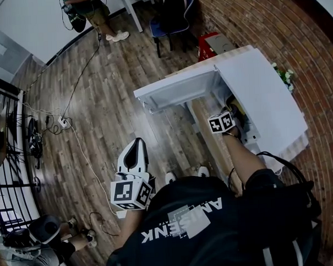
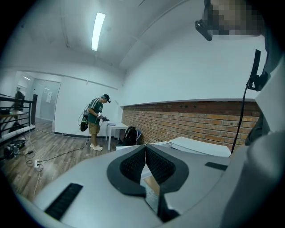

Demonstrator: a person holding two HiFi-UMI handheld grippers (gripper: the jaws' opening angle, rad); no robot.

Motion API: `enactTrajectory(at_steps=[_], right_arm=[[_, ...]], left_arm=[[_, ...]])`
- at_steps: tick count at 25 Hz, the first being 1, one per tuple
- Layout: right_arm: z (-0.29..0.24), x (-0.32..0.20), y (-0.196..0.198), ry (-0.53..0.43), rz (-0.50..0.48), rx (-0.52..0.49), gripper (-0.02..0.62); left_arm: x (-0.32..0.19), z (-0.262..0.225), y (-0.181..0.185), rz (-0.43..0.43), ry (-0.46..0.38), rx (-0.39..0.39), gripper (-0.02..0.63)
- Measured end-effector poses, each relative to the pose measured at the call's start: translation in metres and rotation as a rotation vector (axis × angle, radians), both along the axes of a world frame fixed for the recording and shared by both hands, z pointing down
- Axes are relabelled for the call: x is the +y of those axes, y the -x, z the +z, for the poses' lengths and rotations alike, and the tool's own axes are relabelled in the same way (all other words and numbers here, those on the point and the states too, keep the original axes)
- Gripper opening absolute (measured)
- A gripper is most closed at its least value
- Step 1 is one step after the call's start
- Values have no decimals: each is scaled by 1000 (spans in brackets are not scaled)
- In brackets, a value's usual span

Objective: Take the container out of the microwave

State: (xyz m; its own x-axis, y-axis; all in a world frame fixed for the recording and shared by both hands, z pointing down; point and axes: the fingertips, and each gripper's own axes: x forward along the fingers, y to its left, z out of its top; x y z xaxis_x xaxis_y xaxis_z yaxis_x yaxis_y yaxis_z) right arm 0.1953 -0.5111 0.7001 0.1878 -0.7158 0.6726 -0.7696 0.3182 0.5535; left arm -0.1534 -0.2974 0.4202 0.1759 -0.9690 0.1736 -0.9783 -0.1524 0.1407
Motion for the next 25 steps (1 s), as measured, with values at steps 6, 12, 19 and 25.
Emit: enactTrajectory(at_steps=[6,12,19,25], right_arm=[[-2,-1,-1,24,-24,79,109],[-2,0,3,29,-45,91,78],[-4,5,11,35,-46,38,51],[-7,11,15,43,-51,1,51]], left_arm=[[1,1,3,-6,4,5,12],[1,-2,9,-19,-2,11,12],[5,-2,13,-7,-6,12,12],[9,-4,19,-9,-15,14,12]])
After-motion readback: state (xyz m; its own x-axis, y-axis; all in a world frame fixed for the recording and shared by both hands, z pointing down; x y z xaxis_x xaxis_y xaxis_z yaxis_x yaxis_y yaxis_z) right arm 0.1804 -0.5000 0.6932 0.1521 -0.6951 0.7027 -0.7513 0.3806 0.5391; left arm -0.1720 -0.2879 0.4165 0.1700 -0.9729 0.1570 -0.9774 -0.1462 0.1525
